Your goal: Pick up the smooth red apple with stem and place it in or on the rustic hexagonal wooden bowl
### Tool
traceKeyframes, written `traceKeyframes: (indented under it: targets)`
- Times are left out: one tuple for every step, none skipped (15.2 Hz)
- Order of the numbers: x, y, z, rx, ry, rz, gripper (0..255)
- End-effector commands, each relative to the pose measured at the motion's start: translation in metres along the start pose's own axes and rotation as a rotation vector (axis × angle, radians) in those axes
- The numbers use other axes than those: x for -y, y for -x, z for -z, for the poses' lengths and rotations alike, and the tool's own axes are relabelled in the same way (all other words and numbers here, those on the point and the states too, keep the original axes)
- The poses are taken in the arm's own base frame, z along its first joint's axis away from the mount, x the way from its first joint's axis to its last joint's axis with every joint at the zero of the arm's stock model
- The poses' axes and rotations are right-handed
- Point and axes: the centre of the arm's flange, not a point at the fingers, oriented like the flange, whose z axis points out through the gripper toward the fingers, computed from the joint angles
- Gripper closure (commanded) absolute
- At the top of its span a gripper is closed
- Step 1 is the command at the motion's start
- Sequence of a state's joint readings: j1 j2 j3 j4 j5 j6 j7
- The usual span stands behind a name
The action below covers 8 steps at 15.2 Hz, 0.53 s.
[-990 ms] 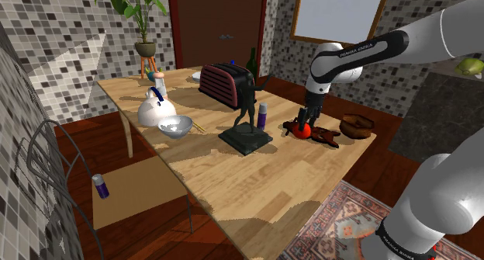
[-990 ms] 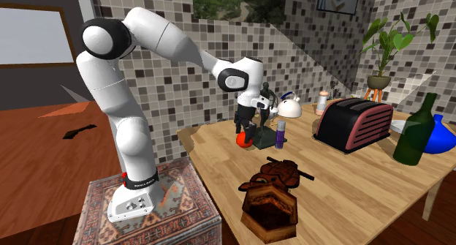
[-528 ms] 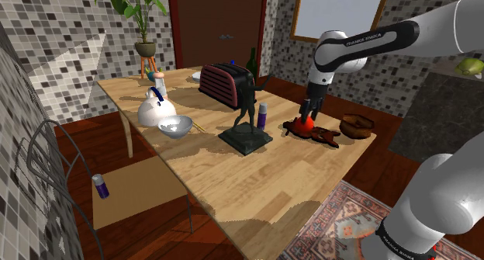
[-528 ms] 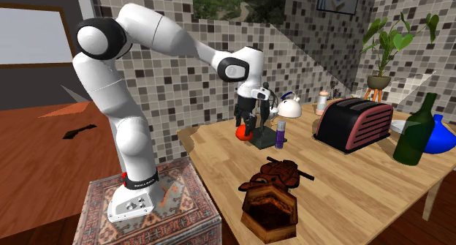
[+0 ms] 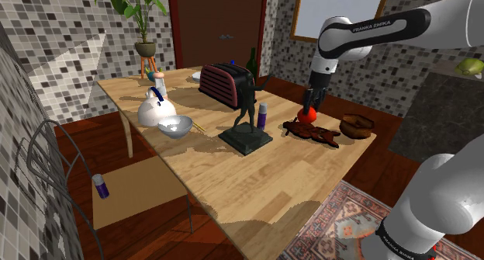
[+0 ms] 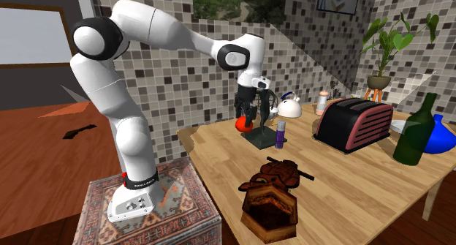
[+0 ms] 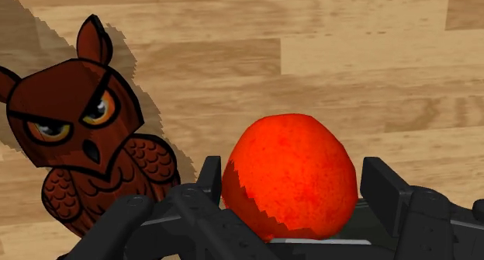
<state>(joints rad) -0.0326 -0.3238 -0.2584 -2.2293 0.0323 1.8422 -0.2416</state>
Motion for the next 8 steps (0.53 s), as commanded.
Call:
traceKeyframes:
  targets:
    - [0.002,0.0,0.011,0.0,0.0,0.0,255]
    - [0.002,0.001,0.017,0.0,0.0,0.0,255]
    - [0.003,0.001,0.019,0.0,0.0,0.0,255]
    - [-0.01,0.005,0.021,0.0,0.0,0.0,255]
    - [-0.022,0.01,0.023,0.0,0.0,0.0,255]
    - [-0.034,0.015,0.025,0.0,0.0,0.0,255]
    - [-0.046,0.019,0.027,0.0,0.0,0.0,255]
    - [-0.058,0.024,0.029,0.0,0.0,0.0,255]
